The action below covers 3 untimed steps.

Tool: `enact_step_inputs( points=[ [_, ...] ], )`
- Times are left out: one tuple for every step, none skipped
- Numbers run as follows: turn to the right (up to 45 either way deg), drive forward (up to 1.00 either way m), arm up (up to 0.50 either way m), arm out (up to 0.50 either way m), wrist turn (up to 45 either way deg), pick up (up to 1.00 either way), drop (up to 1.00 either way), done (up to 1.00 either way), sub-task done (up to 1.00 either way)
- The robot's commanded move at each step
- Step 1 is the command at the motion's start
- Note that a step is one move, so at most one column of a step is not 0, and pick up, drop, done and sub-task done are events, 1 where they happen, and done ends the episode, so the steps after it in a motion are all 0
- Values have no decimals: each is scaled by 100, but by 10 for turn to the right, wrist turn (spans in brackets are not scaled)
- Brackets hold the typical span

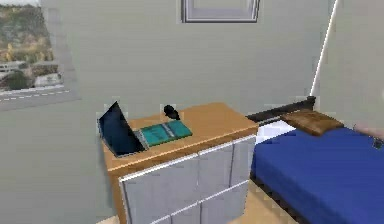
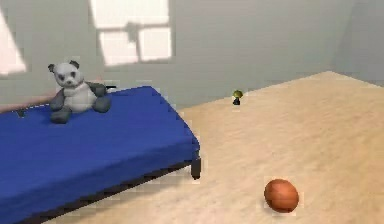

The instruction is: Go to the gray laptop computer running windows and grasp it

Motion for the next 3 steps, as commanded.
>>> enact_step_inputs(
  points=[
    [0, 60, 0, 0, 0, 0, 0, 0, 0],
    [-450, 0, 0, 0, 0, 0, 0, 0, 0],
    [-450, 0, 0, 0, 0, 0, 0, 0, 0]
  ],
)
